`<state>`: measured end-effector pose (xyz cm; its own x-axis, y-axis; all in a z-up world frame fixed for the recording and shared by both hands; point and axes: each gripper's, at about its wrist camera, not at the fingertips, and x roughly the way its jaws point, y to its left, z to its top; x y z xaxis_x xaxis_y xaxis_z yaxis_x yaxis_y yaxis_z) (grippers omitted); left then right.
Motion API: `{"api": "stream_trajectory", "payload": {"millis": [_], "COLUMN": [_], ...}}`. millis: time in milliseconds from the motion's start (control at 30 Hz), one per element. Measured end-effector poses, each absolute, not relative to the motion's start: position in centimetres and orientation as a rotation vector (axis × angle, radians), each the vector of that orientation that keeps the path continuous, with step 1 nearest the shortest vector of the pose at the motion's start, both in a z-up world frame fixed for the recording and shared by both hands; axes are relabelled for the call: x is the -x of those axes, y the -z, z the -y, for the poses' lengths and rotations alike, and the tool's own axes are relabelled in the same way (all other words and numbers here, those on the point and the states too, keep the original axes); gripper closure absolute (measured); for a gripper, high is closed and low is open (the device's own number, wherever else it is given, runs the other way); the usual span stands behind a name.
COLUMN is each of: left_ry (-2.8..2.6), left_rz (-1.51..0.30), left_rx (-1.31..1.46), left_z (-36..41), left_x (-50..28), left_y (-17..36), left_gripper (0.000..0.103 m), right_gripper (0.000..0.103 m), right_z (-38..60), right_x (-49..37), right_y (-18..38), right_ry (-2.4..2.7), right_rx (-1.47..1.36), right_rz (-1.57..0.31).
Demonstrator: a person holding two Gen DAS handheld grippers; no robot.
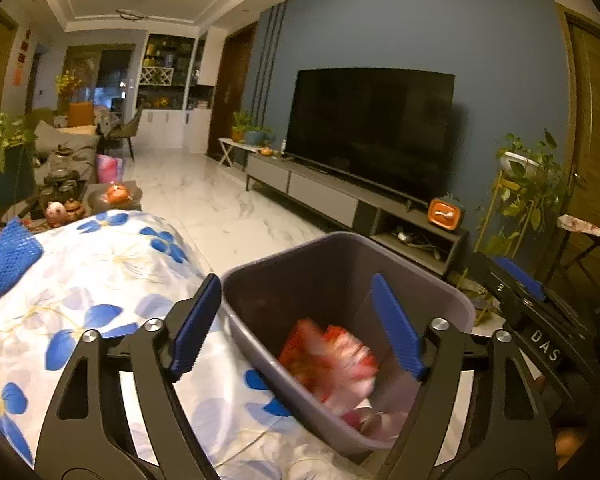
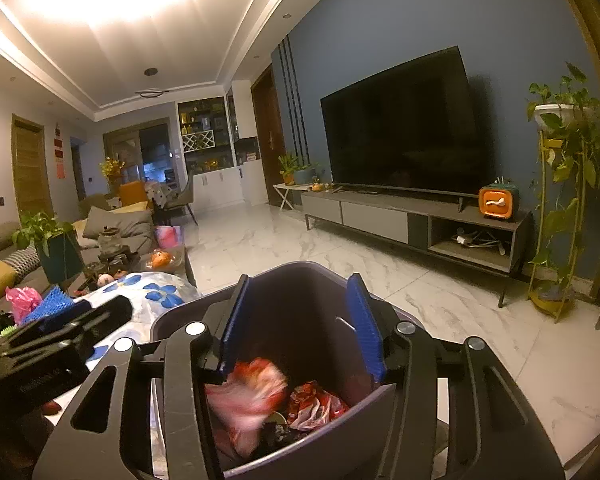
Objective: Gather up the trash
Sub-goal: 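Open both grippers to drop the plastic bags into the grey bin, then move both open grippers back over the table toward the mesh sleeves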
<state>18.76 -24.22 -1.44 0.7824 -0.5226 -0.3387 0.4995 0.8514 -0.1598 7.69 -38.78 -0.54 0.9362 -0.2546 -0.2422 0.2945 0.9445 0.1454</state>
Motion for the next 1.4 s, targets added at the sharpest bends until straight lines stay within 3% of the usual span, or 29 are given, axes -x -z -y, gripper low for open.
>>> {"api": "stream_trajectory", "payload": {"millis": [167, 400, 1400], "left_ry": [0.471, 0.312, -0.271], "left_rz": [-0.373, -0.369, -0.366], "left_rx": [0.059, 0.073, 0.157], "left_z": [22.1, 17.1, -9.9], "left_x": [-17.8, -16.7, -14.9], "left_y": [1.1, 1.0, 0.9], "left_gripper": [0.014, 0.01, 0.01], "right_gripper": [0.041, 0.025, 0.021], "right_z": [38.0, 36.3, 16.0], "right_x": [-6.7, -5.7, -10.9], "right_y": [0.3, -0.2, -0.6], "right_ry": [0.299, 0.299, -0.029], "right_rx": [-0.158, -0.137, -0.057], "right_rz": [-0.21, -0.198, -0.23]}}
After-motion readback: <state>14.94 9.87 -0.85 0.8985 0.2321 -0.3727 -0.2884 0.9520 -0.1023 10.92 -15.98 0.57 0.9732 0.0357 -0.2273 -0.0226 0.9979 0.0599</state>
